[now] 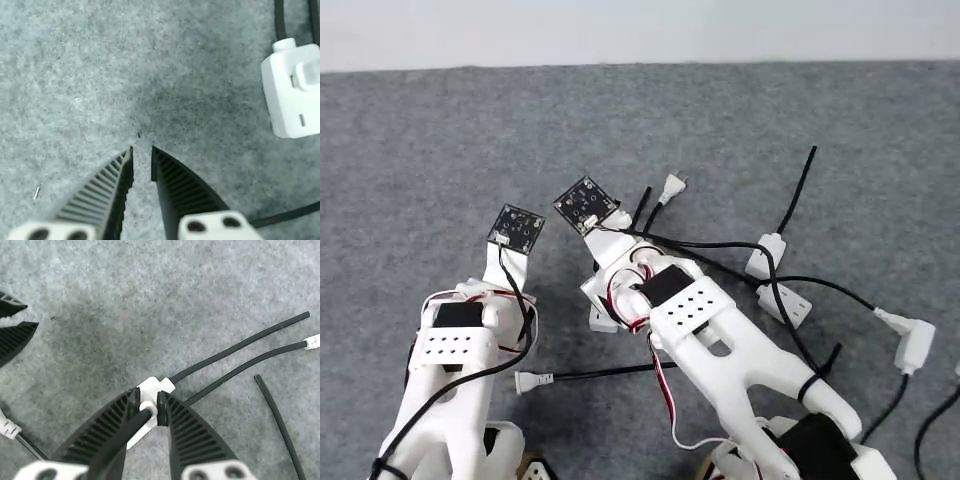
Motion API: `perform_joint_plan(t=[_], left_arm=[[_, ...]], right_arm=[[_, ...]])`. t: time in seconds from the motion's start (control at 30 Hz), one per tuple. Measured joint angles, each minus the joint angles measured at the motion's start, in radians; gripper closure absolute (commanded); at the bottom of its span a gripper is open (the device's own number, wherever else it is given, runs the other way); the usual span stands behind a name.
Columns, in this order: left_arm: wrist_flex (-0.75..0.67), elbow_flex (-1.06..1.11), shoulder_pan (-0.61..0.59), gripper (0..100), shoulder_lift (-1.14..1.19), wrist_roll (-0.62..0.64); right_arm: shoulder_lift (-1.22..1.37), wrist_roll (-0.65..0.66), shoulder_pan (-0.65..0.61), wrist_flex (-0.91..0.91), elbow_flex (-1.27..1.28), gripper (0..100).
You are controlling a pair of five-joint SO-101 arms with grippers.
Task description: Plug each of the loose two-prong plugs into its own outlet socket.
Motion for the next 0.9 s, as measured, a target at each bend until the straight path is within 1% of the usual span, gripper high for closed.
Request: perform_joint_plan(t=[0.27, 0.53, 0.9], left_arm=[[0.0, 0.0, 0.0, 94, 0.0, 0.0], [0.0, 0.0, 0.0, 94, 0.0, 0.0], [0.0, 0.0, 0.0, 94, 0.0, 0.0]], right_arm=[[0.0, 0.017, 0.0, 0.0, 0.028, 99.1], [0.018, 0.017, 0.0, -0.055, 0.089, 99.1], [0.064, 0.018, 0.002, 0.005, 0.054, 99.1]])
